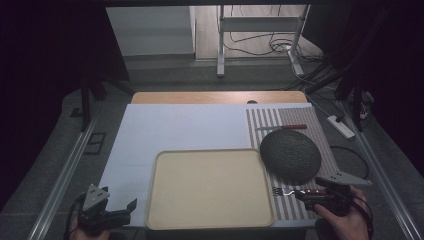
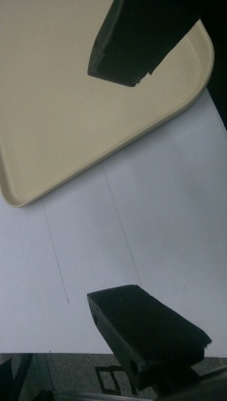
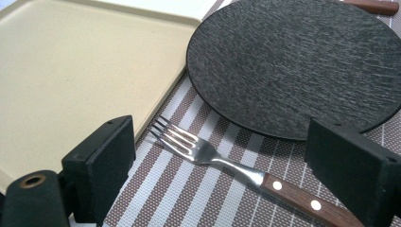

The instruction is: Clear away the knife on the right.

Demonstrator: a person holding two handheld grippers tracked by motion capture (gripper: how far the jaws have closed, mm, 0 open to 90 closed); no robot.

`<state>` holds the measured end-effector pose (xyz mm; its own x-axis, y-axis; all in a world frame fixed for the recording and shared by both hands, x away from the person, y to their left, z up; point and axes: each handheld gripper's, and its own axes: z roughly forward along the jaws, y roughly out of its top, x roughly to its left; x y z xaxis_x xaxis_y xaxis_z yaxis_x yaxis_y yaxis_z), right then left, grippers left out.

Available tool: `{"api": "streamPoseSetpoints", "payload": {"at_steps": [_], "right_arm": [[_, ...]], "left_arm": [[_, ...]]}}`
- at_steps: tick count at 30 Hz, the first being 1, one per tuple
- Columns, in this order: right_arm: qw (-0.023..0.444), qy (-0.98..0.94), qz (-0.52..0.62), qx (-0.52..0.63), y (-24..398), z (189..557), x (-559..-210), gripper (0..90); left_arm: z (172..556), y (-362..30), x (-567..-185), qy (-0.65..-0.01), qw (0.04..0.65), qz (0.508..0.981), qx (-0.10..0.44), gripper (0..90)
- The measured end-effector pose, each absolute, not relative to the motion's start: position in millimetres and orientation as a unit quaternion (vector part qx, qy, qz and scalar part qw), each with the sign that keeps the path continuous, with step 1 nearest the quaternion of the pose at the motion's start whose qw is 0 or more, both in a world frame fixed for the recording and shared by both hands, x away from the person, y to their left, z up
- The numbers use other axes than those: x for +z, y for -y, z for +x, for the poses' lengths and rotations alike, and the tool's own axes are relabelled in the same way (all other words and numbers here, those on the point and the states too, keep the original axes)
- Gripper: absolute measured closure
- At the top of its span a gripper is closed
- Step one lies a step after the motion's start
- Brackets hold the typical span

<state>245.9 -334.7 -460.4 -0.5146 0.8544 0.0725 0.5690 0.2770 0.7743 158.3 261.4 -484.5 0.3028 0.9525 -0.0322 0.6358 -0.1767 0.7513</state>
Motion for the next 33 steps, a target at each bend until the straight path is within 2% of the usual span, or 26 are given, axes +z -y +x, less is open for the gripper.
{"api": "streamPoseSetpoints", "payload": {"at_steps": [11,23,25,33], "right_arm": [[0.184,-0.779,0.456,0.388,334.1,245.8,-460.4,9.0],[0.182,-0.781,0.456,0.385,333.6,246.9,-460.4,9.9],[0.178,-0.781,0.459,0.383,333.5,247.6,-460.0,10.0],[0.18,-0.78,0.459,0.385,331.8,252.2,-454.6,10.3]], "left_arm": [[158.6,-261.0,-484.0,-0.524,0.352,0.746,0.213,1.5],[158.7,-260.5,-483.3,-0.532,0.35,0.74,0.219,0.0],[158.1,-260.0,-482.5,-0.535,0.37,0.729,0.212,0.0],[158.8,-256.6,-482.9,-0.527,0.361,0.739,0.214,0.0]]}}
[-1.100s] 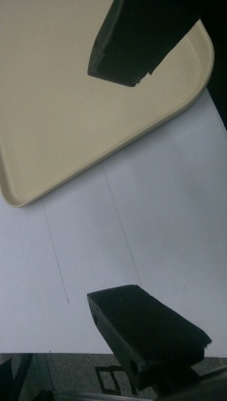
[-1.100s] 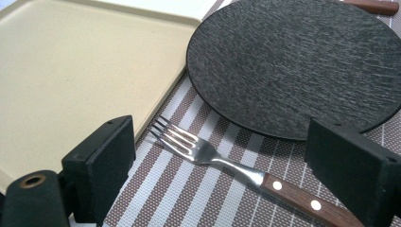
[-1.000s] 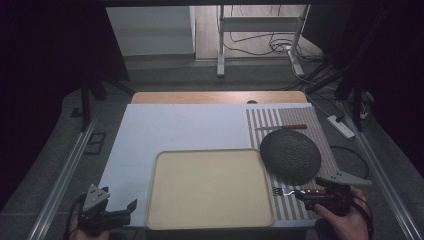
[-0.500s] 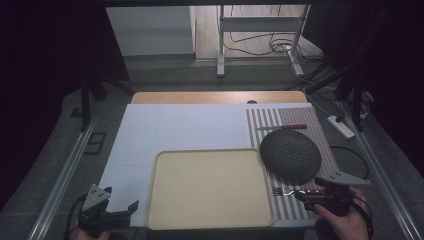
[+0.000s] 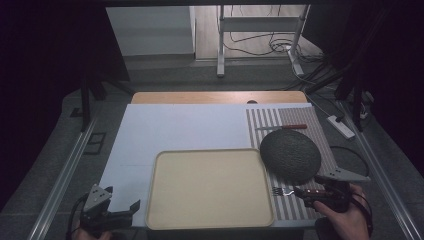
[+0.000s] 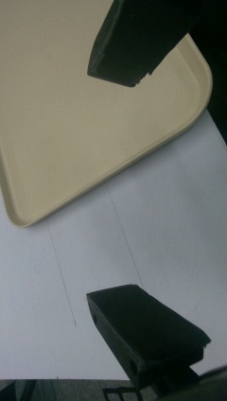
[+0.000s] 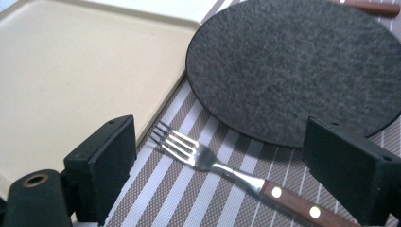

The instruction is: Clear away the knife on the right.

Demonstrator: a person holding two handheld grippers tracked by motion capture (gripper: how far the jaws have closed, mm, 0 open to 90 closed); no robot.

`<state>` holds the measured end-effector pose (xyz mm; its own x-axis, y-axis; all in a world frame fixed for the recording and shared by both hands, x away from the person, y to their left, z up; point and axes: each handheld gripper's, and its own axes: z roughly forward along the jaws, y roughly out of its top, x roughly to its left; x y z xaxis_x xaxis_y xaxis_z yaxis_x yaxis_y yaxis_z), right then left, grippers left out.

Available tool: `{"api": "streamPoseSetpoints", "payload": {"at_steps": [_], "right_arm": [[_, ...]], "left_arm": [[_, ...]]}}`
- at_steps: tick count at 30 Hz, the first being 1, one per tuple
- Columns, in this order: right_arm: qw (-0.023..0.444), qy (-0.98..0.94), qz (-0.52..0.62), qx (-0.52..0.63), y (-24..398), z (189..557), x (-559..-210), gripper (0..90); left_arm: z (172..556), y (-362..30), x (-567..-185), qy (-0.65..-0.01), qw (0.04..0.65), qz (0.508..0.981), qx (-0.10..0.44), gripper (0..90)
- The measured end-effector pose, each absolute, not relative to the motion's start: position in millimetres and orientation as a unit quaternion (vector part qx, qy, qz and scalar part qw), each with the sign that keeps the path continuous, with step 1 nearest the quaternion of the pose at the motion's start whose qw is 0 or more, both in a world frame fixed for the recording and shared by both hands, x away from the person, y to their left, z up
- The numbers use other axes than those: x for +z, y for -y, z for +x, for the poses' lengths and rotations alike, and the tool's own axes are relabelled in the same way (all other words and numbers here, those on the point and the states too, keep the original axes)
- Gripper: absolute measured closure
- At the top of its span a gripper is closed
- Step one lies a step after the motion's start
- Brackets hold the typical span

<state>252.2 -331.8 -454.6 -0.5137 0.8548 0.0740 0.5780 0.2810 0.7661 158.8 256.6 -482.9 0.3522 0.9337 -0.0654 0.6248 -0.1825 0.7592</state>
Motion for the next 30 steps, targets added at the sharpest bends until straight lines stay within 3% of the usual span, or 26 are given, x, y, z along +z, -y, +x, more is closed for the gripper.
{"api": "streamPoseSetpoints", "payload": {"at_steps": [13,30], "right_arm": [[0.193,-0.796,0.434,0.376,328,261,-451,10.5],[0.173,-0.799,0.44,0.372,325,289,-443,11.4]], "left_arm": [[159,-257,-484,-0.526,0.361,0.741,0.211,0.0],[158,-256,-483,-0.531,0.354,0.739,0.217,0.0]]}}
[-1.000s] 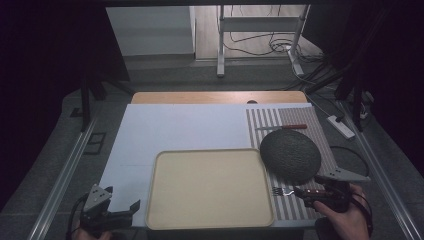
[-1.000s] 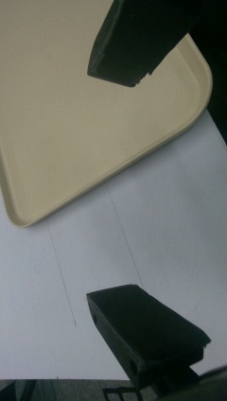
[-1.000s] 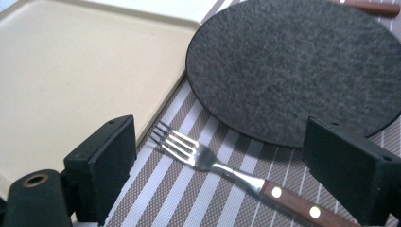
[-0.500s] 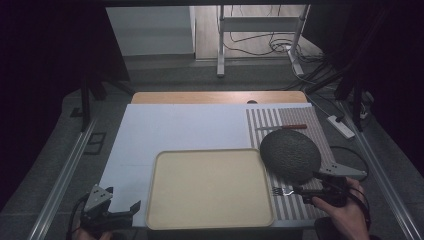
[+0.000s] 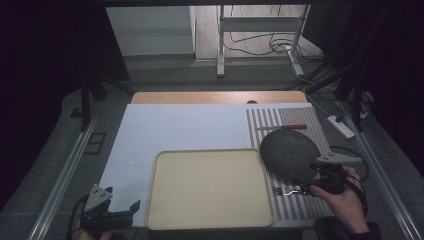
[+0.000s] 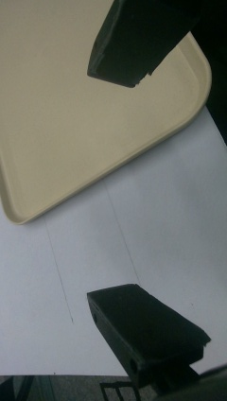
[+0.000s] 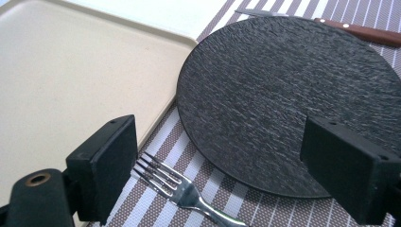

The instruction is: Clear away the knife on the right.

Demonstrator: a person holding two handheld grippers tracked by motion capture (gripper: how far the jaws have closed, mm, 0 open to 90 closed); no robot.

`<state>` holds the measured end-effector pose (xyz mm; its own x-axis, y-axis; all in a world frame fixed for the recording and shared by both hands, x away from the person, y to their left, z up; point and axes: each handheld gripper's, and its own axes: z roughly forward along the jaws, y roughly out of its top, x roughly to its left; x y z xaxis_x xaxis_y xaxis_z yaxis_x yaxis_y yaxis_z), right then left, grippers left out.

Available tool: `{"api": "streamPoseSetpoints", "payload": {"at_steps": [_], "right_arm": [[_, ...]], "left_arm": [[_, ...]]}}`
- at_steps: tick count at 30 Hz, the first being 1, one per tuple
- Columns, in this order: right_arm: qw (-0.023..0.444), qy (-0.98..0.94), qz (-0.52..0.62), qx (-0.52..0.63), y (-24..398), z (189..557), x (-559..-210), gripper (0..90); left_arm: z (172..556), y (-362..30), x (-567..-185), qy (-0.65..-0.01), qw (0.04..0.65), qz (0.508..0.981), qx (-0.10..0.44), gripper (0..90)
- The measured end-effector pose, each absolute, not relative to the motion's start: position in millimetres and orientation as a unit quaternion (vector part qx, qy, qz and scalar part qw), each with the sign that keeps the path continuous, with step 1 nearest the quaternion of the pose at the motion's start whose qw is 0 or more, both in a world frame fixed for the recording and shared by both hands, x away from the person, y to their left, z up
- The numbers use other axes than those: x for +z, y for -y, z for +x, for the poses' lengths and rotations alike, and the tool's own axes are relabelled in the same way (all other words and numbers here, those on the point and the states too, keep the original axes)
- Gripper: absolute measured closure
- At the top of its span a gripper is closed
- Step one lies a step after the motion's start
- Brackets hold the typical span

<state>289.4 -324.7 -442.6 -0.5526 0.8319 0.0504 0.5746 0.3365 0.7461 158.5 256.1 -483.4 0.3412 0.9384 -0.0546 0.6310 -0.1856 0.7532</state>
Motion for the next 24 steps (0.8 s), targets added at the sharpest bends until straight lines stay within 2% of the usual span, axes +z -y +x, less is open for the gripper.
{"api": "streamPoseSetpoints", "payload": {"at_steps": [9,24], "right_arm": [[0.157,-0.795,0.448,0.377,328,301,-442,11.5],[0.169,-0.799,0.456,0.353,336,337,-440,9.1]], "left_arm": [[158,-256,-483,-0.523,0.357,0.743,0.216,0.5],[157,-260,-483,-0.525,0.377,0.735,0.206,0.3]]}}
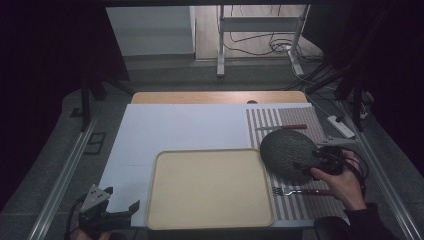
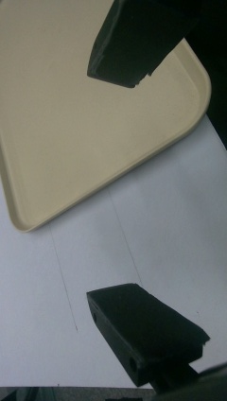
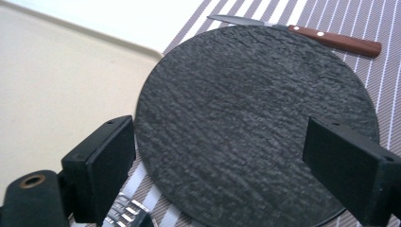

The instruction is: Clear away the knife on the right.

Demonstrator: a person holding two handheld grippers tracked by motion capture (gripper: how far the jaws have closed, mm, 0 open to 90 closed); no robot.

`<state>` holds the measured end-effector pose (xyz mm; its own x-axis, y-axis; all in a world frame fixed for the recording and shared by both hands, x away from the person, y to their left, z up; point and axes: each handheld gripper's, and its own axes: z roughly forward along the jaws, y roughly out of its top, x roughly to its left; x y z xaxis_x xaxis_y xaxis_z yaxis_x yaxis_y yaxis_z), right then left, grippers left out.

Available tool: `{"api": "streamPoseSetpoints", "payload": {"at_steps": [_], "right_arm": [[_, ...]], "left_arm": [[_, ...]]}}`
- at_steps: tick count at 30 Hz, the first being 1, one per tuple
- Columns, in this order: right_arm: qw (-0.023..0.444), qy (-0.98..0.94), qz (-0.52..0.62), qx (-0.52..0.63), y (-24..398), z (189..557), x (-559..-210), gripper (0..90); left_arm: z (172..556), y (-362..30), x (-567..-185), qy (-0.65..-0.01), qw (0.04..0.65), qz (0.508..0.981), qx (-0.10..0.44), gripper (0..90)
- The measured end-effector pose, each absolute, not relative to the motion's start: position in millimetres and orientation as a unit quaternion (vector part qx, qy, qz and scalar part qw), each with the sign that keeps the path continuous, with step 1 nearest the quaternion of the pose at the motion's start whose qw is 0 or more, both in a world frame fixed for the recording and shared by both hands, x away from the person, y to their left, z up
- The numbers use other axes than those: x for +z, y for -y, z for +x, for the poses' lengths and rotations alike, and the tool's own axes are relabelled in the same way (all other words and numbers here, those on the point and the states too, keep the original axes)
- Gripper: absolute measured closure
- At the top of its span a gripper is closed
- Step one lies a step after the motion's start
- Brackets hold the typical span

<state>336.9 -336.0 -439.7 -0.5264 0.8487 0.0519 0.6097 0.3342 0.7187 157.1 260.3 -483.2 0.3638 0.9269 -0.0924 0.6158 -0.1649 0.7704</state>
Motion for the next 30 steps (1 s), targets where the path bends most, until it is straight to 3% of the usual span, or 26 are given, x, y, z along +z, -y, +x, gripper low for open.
{"api": "streamPoseSetpoints", "payload": {"at_steps": [30], "right_arm": [[0.173,-0.801,0.479,0.315,341,413,-447,4.5]], "left_arm": [[157,-260,-483,-0.524,0.378,0.735,0.204,0.3]]}}
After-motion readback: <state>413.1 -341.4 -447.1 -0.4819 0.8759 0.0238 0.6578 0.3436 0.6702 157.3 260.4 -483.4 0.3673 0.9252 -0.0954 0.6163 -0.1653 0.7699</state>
